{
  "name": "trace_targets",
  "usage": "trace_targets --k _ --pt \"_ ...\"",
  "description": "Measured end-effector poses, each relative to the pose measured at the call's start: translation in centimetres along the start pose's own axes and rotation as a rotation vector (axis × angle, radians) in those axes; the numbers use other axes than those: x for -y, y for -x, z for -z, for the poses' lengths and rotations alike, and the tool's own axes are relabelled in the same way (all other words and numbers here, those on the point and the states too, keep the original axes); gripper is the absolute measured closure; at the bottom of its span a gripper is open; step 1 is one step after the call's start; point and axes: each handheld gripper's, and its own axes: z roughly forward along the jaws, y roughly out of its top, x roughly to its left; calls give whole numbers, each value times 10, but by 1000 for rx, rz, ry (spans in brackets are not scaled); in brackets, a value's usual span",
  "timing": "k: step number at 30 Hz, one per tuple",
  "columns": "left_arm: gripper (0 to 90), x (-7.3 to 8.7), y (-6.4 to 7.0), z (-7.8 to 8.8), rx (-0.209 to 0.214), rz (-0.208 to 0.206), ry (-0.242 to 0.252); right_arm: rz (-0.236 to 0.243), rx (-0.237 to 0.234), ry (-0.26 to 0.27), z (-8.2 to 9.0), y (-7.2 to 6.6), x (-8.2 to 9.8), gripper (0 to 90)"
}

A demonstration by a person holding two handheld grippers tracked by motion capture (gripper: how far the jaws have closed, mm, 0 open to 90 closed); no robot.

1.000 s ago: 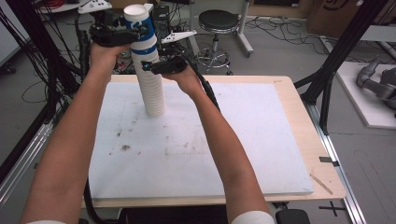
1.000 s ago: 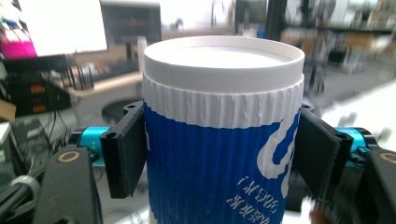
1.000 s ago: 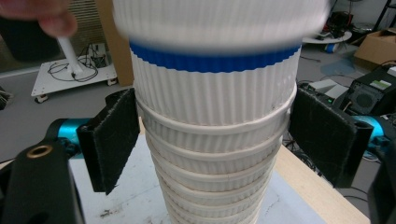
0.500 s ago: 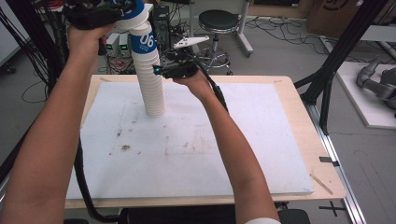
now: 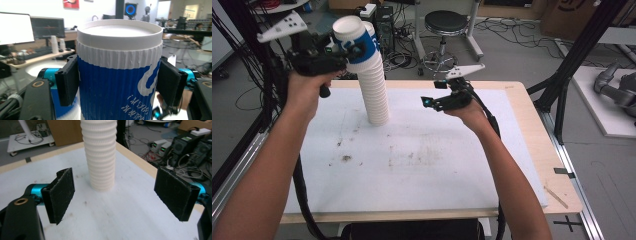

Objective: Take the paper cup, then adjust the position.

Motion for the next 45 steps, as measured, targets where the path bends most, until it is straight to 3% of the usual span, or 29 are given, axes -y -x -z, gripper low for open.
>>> trace_targets --k 1,3,4,5,6,7,9,12,14,15,17,21,29,35,40,41,45 --pt "279 7 3 -2 9 -1 -7 -1 12 -15 11 0 11 170" --pt "278 22 10 -5 12 -9 -20 9 15 -6 17 -1 18 170" --pt "278 29 13 -7 14 -13 -27 -1 14 -48 21 -1 22 170" --pt "277 37 16 -9 21 -7 -28 9 16 -29 30 -2 36 170" --pt "277 44 19 -11 23 -5 -33 9 16 -29 30 -2 36 170" --pt "277 57 22 -15 35 -3 -52 -25 1 -14 37 -2 50 170" --pt "277 66 24 -19 47 7 -65 -33 -3 -8 39 -3 55 170" --pt "275 83 29 -27 63 7 -94 -21 33 -3 48 -9 78 170" --pt "275 91 32 -31 64 2 -105 -23 47 -6 50 -10 83 170" --pt "275 94 34 -32 69 2 -107 -40 89 9 52 -11 92 170" --pt "275 101 38 -36 76 20 -106 -83 81 28 53 -10 102 170" --pt "275 108 43 -43 84 1 -129 -78 70 44 54 -13 106 169" --pt "274 125 52 -51 112 16 -154 -47 13 80 60 -28 110 169" --pt "274 137 58 -55 137 30 -166 -58 20 117 68 -34 120 169" --pt "272 145 68 -61 178 29 -169 -59 5 97 63 -40 119 169" --pt "272 146 69 -61 180 32 -169 -49 -25 93 60 -43 119 169" --pt "272 150 75 -65 188 31 -176 -29 -73 120 56 -49 114 169"
